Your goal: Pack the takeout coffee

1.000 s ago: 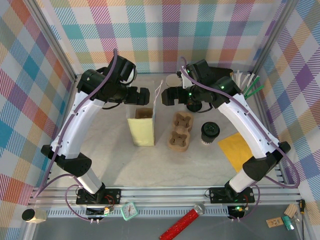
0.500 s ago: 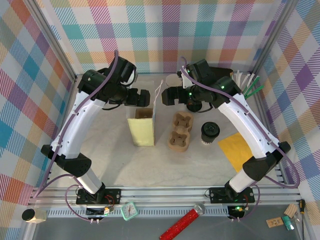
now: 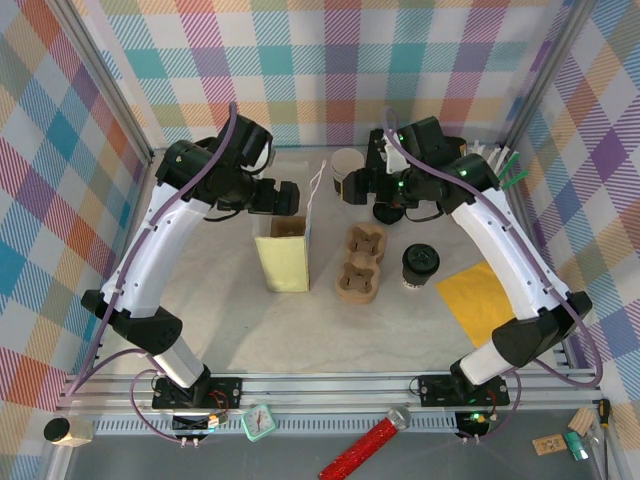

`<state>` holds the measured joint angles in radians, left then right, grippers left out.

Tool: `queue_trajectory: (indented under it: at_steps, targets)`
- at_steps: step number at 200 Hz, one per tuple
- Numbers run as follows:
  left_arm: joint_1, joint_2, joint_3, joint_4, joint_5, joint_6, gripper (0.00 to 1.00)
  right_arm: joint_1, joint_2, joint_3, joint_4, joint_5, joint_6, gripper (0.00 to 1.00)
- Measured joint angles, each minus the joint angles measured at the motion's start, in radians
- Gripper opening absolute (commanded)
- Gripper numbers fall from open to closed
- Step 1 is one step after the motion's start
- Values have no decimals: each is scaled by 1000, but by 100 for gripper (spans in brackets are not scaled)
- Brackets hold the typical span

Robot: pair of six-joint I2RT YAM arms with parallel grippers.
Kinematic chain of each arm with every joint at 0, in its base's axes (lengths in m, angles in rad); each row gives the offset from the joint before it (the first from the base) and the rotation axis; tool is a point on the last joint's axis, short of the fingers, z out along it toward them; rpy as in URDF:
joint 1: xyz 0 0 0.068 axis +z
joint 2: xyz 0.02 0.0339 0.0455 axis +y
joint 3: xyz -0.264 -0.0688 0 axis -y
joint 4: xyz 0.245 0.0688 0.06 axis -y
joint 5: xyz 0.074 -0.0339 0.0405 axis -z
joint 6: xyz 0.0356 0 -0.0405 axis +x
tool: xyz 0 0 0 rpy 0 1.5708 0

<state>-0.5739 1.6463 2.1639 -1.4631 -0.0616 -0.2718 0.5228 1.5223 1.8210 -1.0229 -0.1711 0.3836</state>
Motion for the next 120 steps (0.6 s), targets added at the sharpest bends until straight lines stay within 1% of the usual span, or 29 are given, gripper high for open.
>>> queue_trajectory:
  at_steps: [47,120]
  targets:
    - [0,0,0,-1,-17,-4,100,1,-10,0,13,-32,0,99]
    - [3,0,1,-21,-133,-27,100,11,-4,3,20,-65,12,99]
